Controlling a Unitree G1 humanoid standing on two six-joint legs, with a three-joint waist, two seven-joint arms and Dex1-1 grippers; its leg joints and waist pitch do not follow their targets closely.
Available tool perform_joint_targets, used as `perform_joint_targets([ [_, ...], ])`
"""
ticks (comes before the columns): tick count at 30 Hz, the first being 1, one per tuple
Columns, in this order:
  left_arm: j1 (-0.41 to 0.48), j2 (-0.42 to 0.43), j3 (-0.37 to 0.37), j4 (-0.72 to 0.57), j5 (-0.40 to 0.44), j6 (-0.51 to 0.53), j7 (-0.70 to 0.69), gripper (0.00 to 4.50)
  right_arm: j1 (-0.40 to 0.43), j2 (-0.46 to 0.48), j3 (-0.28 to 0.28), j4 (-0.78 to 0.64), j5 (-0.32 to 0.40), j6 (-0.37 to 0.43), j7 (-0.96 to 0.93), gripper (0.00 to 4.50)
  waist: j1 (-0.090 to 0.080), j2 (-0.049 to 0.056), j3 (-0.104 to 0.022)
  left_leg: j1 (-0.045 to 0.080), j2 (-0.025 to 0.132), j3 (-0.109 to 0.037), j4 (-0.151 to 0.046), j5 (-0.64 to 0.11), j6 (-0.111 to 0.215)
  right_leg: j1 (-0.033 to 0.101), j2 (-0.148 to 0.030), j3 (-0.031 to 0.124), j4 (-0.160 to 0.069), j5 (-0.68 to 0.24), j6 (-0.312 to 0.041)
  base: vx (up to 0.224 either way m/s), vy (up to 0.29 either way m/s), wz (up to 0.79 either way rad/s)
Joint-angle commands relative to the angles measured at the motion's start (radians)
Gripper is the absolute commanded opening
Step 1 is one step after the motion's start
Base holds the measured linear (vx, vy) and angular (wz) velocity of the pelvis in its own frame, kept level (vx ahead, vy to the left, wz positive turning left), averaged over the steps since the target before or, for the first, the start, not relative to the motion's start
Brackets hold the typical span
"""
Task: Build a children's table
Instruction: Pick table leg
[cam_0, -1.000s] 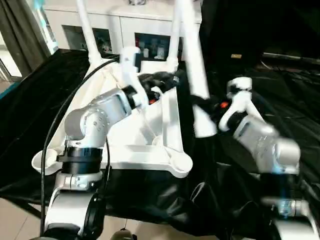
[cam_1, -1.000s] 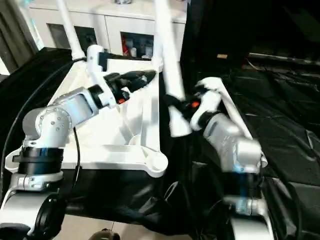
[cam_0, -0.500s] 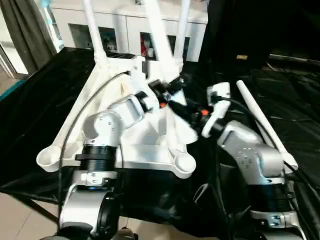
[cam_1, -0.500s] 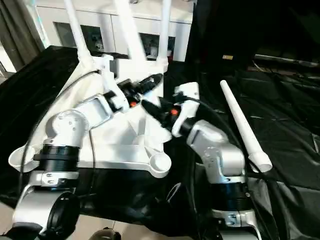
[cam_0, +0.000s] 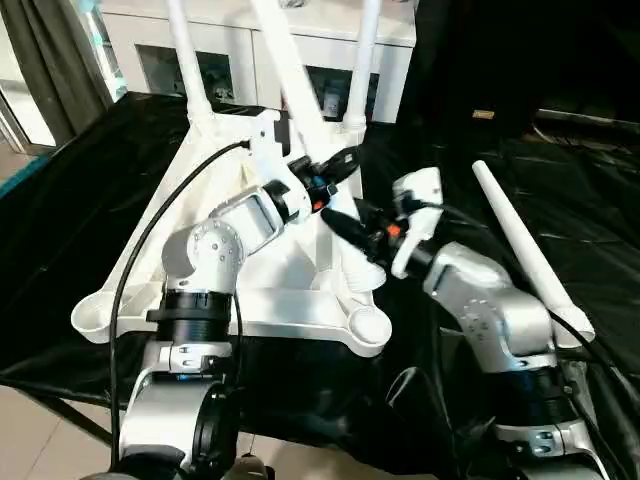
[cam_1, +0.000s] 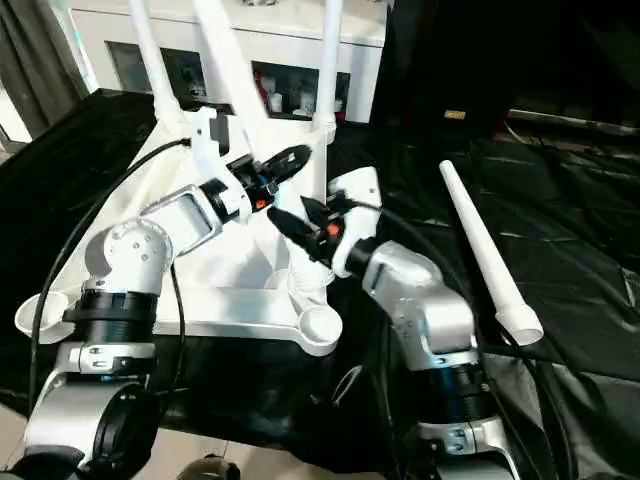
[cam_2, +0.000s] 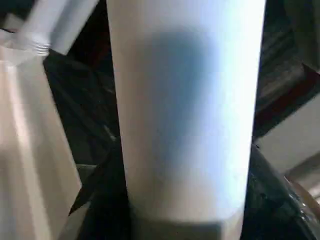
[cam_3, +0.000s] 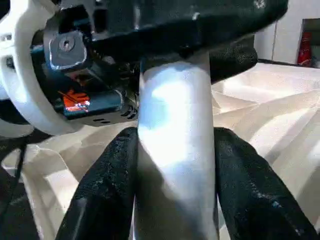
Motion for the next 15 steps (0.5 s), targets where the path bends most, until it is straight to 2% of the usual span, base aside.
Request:
perform_joint_targets([
  [1,-0.005,-0.006,-0.002,-0.032,0.010,-0.016,0.012,2.11,-0.015,-0.010,0.014,0.010,-0.027,-0.009,-0.019,1.83,0.002,-0.009,-0.076,0.015,0.027,-0.009,-0.070,-0.171,-0.019,0.052,-0.056,0.041,-0.079,-0.158,-0.115,0.000,0.000,0.00],
  [2,-0.002,-0.014,-0.001,-0.036,0.013,-0.019,0.026,1.99,-0.016,-0.007,0.025,0.010,-0.044,-0.017,-0.039,1.83,0.003,-0.004,-0.077,0.015,0.027,-0.010,-0.070,-0.169,-0.021,0.051,-0.056,0.041,-0.076,-0.147,-0.119,0.000,0.000,0.00],
  [3,-0.002,-0.020,0.000,-0.036,0.017,-0.023,0.040,1.99,-0.018,-0.003,0.031,0.010,-0.056,-0.023,-0.056,1.83,0.003,-0.004,-0.077,0.015,0.027,-0.010,-0.070,-0.169,-0.021,0.051,-0.056,0.041,-0.076,-0.147,-0.119,0.000,0.000,0.00],
  [5,-0.001,-0.027,0.001,-0.033,0.025,-0.033,0.061,1.94,-0.020,0.005,0.033,0.010,-0.067,-0.027,-0.079,1.83,-0.001,-0.006,-0.077,0.015,0.026,-0.010,-0.070,-0.167,-0.023,0.053,-0.054,0.041,-0.075,-0.118,-0.126,0.000,0.000,0.00],
  [10,0.003,-0.039,0.008,-0.027,0.037,-0.059,0.110,1.90,-0.022,0.031,0.055,0.005,-0.099,-0.043,-0.127,1.83,-0.004,-0.010,-0.077,0.016,0.026,-0.008,-0.069,-0.172,-0.019,0.053,-0.054,0.041,-0.076,-0.119,-0.126,0.000,0.000,0.00],
  [12,0.003,-0.040,0.009,-0.028,0.039,-0.063,0.113,1.90,-0.021,0.034,0.058,0.003,-0.102,-0.043,-0.130,1.83,-0.004,-0.008,-0.076,0.015,0.026,-0.009,-0.070,-0.176,-0.018,0.052,-0.054,0.042,-0.077,-0.127,-0.124,0.000,0.000,0.00],
  [13,0.000,-0.038,0.008,-0.031,0.039,-0.061,0.105,1.90,-0.021,0.039,0.057,0.002,-0.086,-0.036,-0.118,1.83,-0.004,-0.012,-0.075,0.015,0.026,-0.008,-0.070,-0.177,-0.017,0.053,-0.054,0.042,-0.078,-0.129,-0.122,0.000,0.000,0.00],
  [15,-0.002,-0.027,0.000,-0.039,0.035,-0.056,0.084,1.90,-0.020,0.046,0.052,-0.004,-0.053,-0.016,-0.095,2.39,-0.004,-0.008,-0.075,0.016,0.027,-0.010,-0.072,-0.181,-0.019,0.052,-0.054,0.041,-0.076,-0.130,-0.122,0.000,0.000,0.00],
])
